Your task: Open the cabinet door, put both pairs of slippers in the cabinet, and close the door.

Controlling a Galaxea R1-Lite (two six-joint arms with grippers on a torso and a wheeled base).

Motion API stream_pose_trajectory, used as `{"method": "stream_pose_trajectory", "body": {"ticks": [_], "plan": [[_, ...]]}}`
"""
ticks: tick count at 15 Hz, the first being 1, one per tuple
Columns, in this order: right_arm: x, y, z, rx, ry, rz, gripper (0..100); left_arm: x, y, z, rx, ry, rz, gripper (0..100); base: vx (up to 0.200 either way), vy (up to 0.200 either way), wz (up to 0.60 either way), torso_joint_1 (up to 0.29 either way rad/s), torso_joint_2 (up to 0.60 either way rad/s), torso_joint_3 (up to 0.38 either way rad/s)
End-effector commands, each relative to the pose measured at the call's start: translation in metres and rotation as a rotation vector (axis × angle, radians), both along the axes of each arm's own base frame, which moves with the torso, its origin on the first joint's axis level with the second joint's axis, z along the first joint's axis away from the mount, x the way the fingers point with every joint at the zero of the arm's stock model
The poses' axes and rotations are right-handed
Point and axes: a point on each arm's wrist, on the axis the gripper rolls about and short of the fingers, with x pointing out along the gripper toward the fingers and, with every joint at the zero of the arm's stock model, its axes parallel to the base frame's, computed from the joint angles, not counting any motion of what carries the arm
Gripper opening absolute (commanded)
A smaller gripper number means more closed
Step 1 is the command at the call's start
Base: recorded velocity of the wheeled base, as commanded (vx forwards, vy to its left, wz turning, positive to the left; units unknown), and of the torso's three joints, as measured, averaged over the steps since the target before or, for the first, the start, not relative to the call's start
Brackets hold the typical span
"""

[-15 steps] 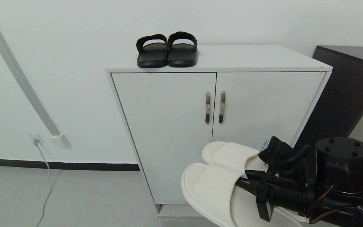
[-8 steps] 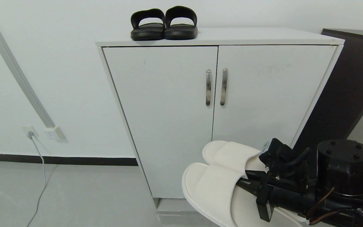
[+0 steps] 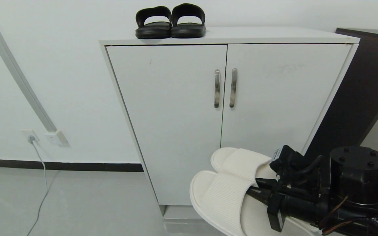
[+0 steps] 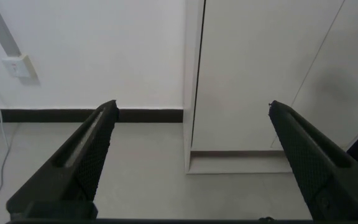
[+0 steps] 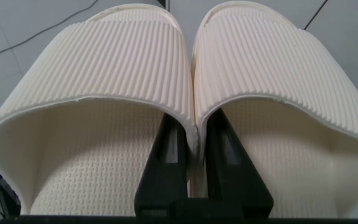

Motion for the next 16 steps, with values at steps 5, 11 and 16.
{"method": "stream_pose_trajectory", "body": {"ticks": [5,11,16], "plan": [[-0.002,0.000,-0.003,-0.020,-0.009,0.007,0,0.011,-0.001,0.080,-0.082,0.010,-0.103,100,0.000,0.000,0.00,0.000,0.00,0.000],[-0.003,-0.001,-0.002,-0.028,-0.022,-0.001,0,0.073,-0.012,0.151,-0.116,0.102,-0.453,100,0.000,0.000,0.00,0.000,0.00,0.000],[-0.003,-0.001,-0.001,-0.026,-0.025,-0.004,0,0.148,-0.030,0.186,-0.120,0.175,-0.589,100,0.000,0.000,0.00,0.000,0.00,0.000]]}}
